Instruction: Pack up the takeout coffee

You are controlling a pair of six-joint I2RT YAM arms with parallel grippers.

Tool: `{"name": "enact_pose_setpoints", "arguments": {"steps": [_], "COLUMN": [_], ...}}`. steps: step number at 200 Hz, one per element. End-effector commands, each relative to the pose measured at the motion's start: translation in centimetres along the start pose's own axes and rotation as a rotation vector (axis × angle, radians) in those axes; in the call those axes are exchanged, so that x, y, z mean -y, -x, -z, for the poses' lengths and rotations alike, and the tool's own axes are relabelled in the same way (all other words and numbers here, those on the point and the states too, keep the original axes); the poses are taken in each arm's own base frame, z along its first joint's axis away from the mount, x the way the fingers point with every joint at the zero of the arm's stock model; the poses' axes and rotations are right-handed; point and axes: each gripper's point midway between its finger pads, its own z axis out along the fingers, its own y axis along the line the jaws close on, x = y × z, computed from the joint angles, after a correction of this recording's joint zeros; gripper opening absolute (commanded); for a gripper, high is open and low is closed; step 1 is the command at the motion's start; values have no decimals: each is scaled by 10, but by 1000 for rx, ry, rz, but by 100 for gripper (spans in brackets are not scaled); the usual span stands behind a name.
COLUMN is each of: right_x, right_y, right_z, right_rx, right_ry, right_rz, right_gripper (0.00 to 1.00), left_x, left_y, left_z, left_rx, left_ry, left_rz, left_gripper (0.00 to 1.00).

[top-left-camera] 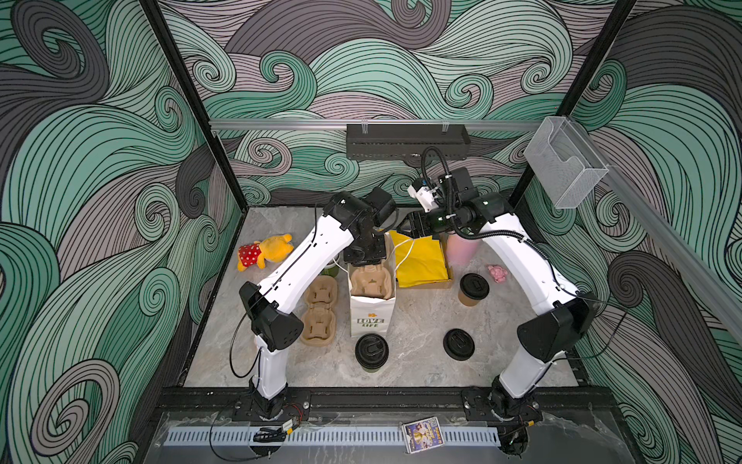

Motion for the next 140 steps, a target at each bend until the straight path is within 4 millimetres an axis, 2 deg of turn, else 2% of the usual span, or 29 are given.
{"name": "enact_pose_setpoints", "arguments": {"steps": [1, 33, 99, 140], "right_x": [-15, -14, -2, 0], "right_y": [-3, -6, -13, -10], "right_z": [2, -14, -31, -41], "right_rx": [-32, -70, -109, -116], "right_ry": [77, 85, 18, -6], "right_rz": [25, 20, 15, 18], "right_gripper": [64, 64, 61, 61], "left_x": [1, 0, 1, 2], "left_y": [-6, -7, -6, -6], "left_z": [10, 9, 12, 15], "left_rx": [2, 1, 9, 14], "left_ry": [-30, -29, -38, -45], "left_rz": [-15, -13, -8, -8], "left_gripper": [0, 0, 0, 0]}}
